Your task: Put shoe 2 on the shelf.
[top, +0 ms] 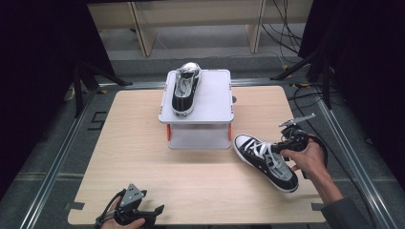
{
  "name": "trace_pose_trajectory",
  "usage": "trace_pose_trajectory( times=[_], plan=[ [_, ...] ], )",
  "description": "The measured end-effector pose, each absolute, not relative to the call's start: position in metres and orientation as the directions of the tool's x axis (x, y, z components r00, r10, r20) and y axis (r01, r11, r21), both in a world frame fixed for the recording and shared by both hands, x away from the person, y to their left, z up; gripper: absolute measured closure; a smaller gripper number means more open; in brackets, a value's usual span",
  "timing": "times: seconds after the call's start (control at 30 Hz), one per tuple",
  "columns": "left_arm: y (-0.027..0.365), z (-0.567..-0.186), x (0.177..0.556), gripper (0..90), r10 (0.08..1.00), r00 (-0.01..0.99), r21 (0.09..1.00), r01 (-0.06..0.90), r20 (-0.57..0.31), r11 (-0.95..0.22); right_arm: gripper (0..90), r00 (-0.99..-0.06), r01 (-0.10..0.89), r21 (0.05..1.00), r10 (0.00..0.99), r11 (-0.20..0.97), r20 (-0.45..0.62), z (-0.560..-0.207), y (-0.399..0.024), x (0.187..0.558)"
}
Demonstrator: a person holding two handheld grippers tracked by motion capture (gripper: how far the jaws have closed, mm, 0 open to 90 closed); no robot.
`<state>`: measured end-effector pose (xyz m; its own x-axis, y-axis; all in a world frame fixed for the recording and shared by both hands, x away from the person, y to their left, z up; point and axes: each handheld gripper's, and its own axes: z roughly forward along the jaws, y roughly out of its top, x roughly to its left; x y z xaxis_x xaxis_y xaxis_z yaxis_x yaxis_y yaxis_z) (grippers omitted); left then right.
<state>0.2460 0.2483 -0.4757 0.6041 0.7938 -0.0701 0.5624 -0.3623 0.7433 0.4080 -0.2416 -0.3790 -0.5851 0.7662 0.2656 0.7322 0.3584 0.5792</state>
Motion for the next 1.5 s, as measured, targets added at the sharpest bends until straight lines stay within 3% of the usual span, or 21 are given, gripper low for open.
trace_pose_trajectory(
  times=[0.13, 0.47, 0.73, 1.13, 1.5],
  plan=[
    [0.248, -0.475, 0.245, 15.9, 0.803, 0.591, 0.741, 0.574, -0.079, -0.349, 84.1, -0.553, 0.761, 0.564, 0.776, 0.321, 0.304, -0.367, -0.246, 0.408],
    [0.251, -0.475, 0.247, 15.9, 0.799, 0.598, 0.749, 0.557, -0.062, -0.359, 84.1, -0.552, 0.718, 0.619, 0.802, 0.319, 0.227, -0.319, -0.267, 0.419],
    [0.252, -0.475, 0.247, 15.9, 0.803, 0.593, 0.751, 0.557, -0.06, -0.355, 84.1, -0.505, 0.72, 0.648, 0.827, 0.246, 0.246, -0.287, -0.266, 0.433],
    [0.251, -0.474, 0.245, 15.9, 0.805, 0.589, 0.75, 0.564, -0.073, -0.345, 84.0, -0.461, 0.677, 0.712, 0.861, 0.185, 0.215, -0.231, -0.22, 0.474],
    [0.248, -0.472, 0.242, 15.9, 0.793, 0.601, 0.753, 0.566, -0.098, -0.336, 84.0, -0.448, 0.668, 0.727, 0.866, 0.16, 0.222, -0.218, -0.166, 0.504]
  ],
)
